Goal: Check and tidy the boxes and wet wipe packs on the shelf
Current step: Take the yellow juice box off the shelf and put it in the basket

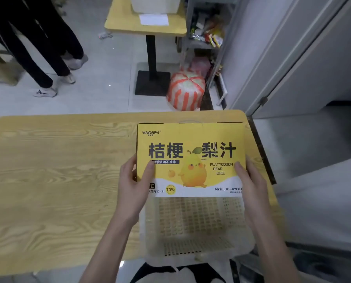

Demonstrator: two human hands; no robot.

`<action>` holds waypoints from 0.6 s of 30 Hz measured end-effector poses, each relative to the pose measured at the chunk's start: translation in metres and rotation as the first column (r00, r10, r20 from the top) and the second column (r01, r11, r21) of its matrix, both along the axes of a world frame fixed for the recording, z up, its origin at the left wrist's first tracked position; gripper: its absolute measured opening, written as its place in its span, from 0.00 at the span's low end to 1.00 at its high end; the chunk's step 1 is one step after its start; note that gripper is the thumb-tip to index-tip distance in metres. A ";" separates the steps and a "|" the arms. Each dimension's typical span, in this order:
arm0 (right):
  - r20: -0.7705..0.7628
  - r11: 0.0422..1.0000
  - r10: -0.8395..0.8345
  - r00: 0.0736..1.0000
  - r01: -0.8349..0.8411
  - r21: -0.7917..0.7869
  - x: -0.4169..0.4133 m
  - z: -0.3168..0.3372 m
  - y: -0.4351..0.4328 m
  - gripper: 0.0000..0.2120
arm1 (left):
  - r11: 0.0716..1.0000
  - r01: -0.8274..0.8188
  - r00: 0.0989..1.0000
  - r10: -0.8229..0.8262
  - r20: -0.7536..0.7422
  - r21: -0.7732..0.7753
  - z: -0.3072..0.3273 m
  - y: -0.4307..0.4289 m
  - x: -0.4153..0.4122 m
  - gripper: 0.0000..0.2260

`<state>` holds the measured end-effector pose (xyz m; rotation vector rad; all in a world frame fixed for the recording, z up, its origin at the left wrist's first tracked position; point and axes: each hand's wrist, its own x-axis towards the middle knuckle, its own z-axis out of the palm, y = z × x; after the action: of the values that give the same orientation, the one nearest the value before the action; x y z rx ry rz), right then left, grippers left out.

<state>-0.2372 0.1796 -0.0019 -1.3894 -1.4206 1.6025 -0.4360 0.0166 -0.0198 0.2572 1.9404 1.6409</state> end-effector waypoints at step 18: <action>0.251 0.978 0.182 0.951 -0.150 -0.144 -0.019 -0.099 0.065 0.21 | 0.928 0.046 0.986 -0.101 -0.130 -0.370 -0.088 0.059 0.007 0.21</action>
<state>-0.2565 0.2441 -0.1012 -1.6425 -1.6545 1.6833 -0.4285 0.0755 -0.1081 0.3046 2.2736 1.2087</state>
